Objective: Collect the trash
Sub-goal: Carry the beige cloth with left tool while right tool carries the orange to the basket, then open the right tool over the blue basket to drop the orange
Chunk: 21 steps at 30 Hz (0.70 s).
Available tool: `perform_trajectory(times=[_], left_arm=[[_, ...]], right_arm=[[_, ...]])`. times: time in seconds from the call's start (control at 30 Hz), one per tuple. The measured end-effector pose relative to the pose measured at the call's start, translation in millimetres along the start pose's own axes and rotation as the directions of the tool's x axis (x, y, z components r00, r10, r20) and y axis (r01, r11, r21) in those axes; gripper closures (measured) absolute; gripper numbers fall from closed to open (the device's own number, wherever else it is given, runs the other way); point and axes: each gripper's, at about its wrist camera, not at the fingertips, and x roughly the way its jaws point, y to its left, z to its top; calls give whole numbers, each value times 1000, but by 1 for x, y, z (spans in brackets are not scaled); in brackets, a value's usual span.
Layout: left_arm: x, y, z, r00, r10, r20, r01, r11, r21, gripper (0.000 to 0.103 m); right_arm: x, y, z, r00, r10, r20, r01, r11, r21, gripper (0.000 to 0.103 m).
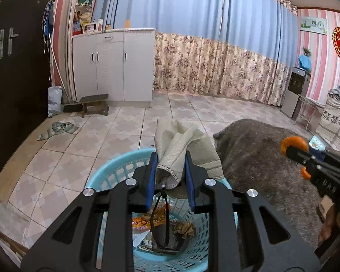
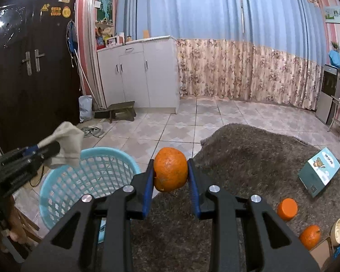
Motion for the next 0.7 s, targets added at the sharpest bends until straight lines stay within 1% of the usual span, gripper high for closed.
perform_trajectory(times=[0.07,0.3,0.43,0.57,0.67,0.7], left_arm=[[7,0,-3,1000,9,-12,-9,1000,3,81],[18,9,-7,1000,-4,-7,4,1000,-4,81],[28,9,-13,1000,-2,-25,3,1000,10,81],[39,15,-18,999,15,-52,-14,1000,17,81],[39,23,-20,998,32,-55,-32,999,9,76],[37,26,-20,998,42,-52,-42,999,4,71]], right_arm=[[6,0,-1,1000,3,-9,-3,1000,7,75],[19,5,4,1000,20,-5,-20,1000,-11,75],[29,12,-4,999,24,-33,-24,999,-24,75],[35,17,-7,998,33,-51,-34,999,-20,75],[39,20,-8,997,43,-60,-44,999,-14,75],[41,21,-9,997,47,-64,-48,999,-13,75]])
